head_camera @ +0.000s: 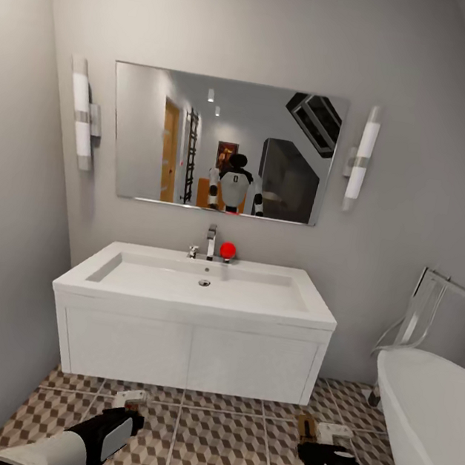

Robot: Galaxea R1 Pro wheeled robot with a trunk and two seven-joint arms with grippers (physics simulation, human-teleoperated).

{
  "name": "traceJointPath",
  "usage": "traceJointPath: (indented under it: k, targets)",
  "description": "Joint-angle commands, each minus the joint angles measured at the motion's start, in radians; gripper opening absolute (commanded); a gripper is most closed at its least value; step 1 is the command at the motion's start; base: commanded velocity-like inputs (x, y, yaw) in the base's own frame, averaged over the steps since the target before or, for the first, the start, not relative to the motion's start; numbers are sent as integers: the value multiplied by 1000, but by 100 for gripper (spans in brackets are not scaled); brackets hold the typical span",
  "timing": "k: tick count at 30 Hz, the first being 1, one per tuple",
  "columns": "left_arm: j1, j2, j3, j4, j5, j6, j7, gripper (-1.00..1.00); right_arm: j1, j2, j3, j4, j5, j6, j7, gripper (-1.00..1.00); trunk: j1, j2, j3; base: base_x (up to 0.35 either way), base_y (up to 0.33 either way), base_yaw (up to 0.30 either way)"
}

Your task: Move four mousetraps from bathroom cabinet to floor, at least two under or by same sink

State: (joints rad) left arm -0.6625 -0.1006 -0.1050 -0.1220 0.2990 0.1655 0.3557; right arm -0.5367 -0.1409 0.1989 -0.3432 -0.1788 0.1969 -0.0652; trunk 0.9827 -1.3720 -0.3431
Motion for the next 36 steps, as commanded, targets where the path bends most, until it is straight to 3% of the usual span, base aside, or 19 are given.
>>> traceJointPath:
  k: [1, 4, 7, 14, 19, 21, 22, 28, 36]
  targets:
    - [0, 12, -9, -2, 9, 8, 9, -100, 0, -1, 9, -8, -14, 6, -26, -100, 4, -8, -4, 0, 0, 0]
    - [0, 57, -10, 0, 9, 8, 9, -100, 0, -1, 10, -27, -13, 7, -120, -100, 15, -29, -14, 0, 0, 0]
    - [0, 82, -12, -1, 7, 5, -11, -100, 0, 0, 11, -33, -11, 9, -172, -100, 27, -50, -23, 0, 0, 0]
    - [0, 85, -25, -6, -5, 0, -85, -100, 0, -2, 10, -35, -17, 16, -183, -100, 54, -99, -45, 0, 0, 0]
    - [0, 90, -36, -10, -22, -26, -97, -100, 0, 1, 5, -36, -29, 37, -185, -100, 73, -134, -61, 0, 0, 0]
    - [0, 92, -39, -2, -25, -50, -98, -100, 0, 4, -6, -25, -84, 49, -170, -100, 81, -148, -67, 0, 0, 0]
    - [0, 93, -39, 4, -25, -54, -98, -100, 0, 5, -7, -22, -93, 68, -155, -100, 84, -155, -70, 0, 0, 0]
    - [0, 96, -39, 14, -25, -88, -98, -100, 0, 4, -7, -31, -91, 161, -115, -100, 107, -197, -89, 0, 0, 0]
    - [0, 97, -39, 37, -25, -131, -98, -100, -1, 4, -5, -34, -88, 200, -96, -100, 138, -253, -114, 0, 0, 0]
